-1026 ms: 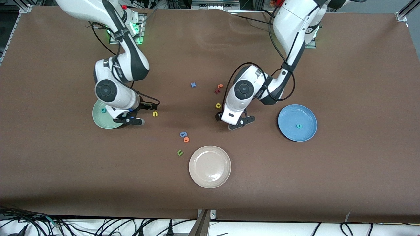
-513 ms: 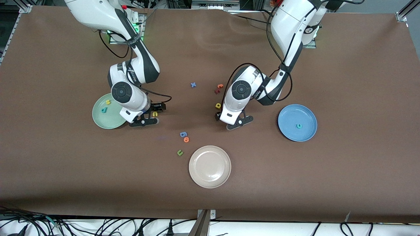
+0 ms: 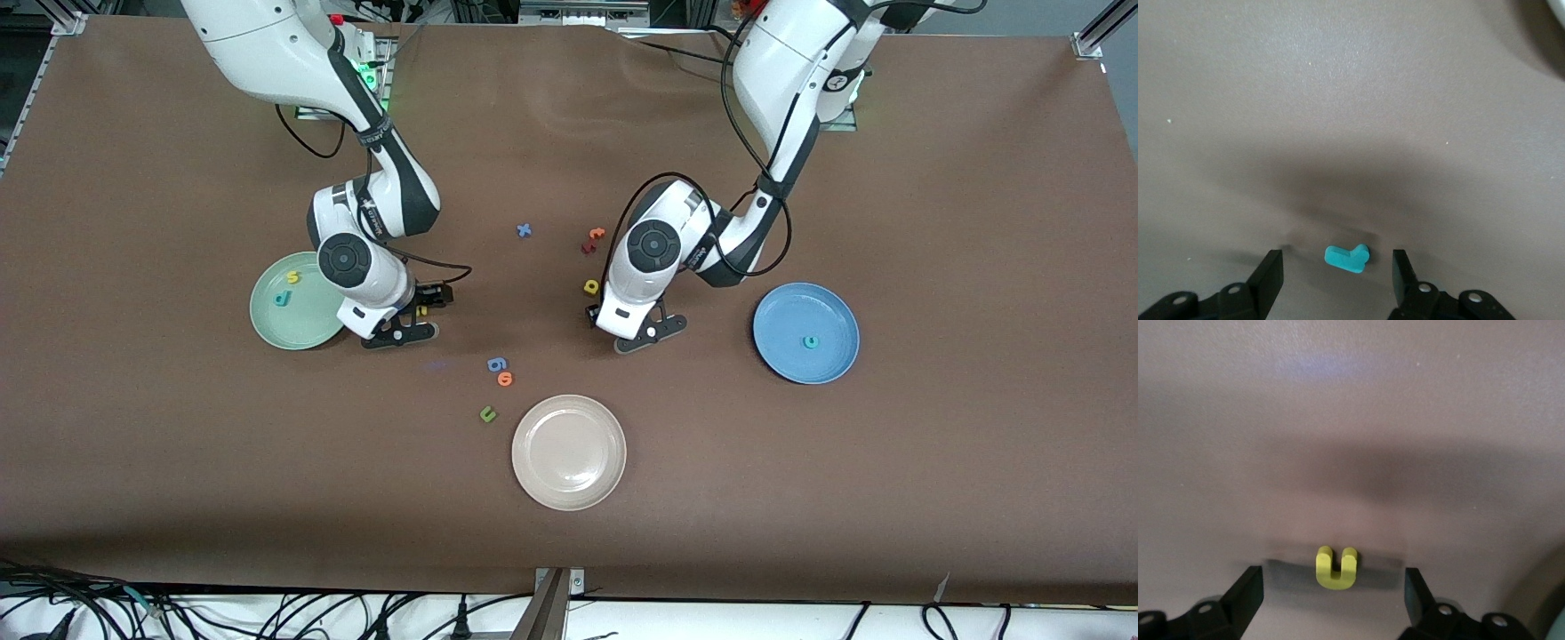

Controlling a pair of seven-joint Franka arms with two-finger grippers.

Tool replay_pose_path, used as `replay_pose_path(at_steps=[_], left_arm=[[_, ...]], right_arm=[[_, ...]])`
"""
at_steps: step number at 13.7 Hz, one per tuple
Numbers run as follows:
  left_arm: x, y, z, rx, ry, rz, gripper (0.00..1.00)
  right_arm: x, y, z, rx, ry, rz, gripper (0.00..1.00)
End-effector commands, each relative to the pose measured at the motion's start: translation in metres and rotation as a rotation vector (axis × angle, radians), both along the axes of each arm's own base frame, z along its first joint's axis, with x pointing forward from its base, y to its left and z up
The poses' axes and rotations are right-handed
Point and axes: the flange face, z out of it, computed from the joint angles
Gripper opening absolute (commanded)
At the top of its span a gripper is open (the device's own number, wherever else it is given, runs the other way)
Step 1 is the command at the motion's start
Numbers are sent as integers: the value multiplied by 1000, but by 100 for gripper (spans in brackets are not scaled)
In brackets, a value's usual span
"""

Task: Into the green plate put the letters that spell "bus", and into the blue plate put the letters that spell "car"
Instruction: 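Grasp the l with the left gripper while the right lifts u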

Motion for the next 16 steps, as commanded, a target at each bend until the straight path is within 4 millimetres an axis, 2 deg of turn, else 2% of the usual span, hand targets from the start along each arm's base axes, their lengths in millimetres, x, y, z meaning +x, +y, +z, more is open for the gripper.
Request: replay_pose_path(at_steps=[1, 2, 4, 5, 7, 10, 14, 16], left_arm=[[3, -7, -1, 5, -20, -5, 70], [3, -6, -4, 6, -19, -5, 67], [3, -7, -3, 1, -16, 5, 51], [3, -7, -3, 1, -16, 5, 45], [3, -7, -3, 1, -17, 2, 37], [3, -7, -4, 2, -15, 2, 36], [3, -6, -6, 5, -16, -1, 36], [2, -6, -10, 9, -12, -2, 36]], right_arm=[[-3, -2, -3, 9, -35, 16, 87], [-3, -3, -6, 9, -40, 16, 81], [-3, -3, -6, 11, -41, 14, 60], [-4, -3, -7, 10, -40, 14, 54], [-4, -3, -7, 9, -40, 11, 50], [-4, -3, -6, 9, -40, 9, 37], [-4, -4, -4, 8, -40, -1, 11], [-2, -5, 1, 8, -43, -21, 3]])
